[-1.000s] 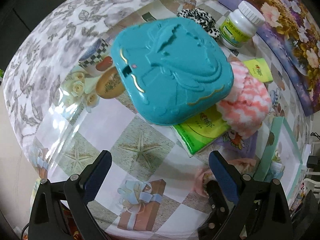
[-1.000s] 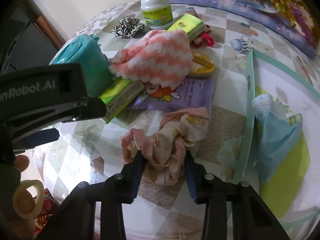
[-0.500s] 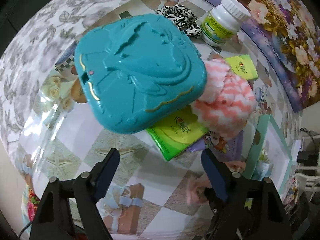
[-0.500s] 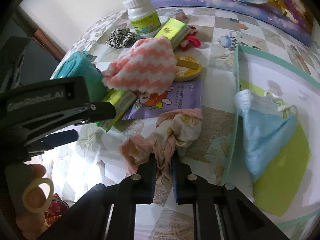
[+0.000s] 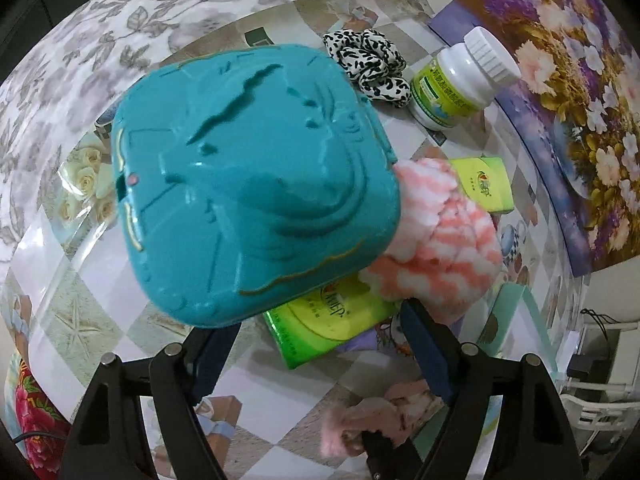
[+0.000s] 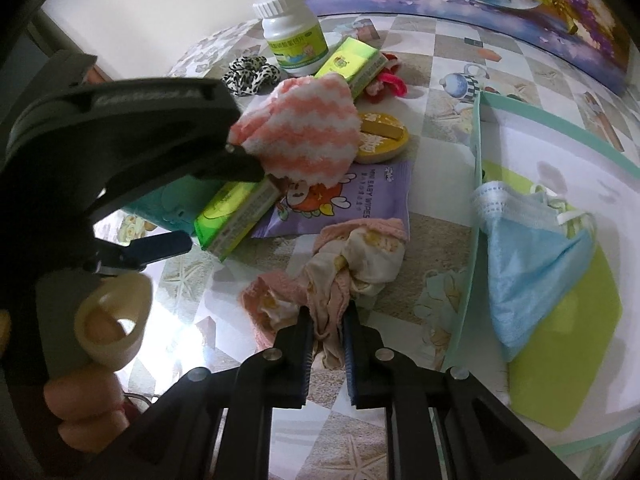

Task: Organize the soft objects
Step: 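Grasp the green tissue pack with the left gripper while the right holds the floral cloth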

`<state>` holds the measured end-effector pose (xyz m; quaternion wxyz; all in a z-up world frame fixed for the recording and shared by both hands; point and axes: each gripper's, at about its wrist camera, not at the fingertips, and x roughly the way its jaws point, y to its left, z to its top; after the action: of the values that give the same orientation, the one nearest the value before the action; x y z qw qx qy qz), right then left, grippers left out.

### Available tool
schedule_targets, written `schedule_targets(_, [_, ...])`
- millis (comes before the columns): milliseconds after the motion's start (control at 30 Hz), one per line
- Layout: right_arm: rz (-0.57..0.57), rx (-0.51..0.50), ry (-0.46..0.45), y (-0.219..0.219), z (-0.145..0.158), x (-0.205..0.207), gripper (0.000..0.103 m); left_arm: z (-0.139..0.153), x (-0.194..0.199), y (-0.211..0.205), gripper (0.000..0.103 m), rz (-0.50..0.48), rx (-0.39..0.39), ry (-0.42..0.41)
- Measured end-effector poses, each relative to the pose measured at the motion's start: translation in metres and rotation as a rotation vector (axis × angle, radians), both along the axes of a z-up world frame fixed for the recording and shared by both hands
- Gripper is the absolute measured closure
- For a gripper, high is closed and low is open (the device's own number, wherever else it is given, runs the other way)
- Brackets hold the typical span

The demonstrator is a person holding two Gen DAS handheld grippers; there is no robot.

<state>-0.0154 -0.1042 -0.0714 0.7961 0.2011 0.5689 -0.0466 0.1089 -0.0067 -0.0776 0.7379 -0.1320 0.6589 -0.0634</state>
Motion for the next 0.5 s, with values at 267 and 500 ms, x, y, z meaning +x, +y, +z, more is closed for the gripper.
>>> schedule_targets(267, [-0.009,0.009,-0.002,-0.004,0.001,0.000,0.089,-0.015,0.006,-0.023,0.021,-0.040,0.091,0.002])
schedule_targets(500, [-0.031,0.017,-0.003,-0.006,0.002,-0.001,0.089,-0.020,0.005,-0.020,0.030,-0.066,0.113,0.020])
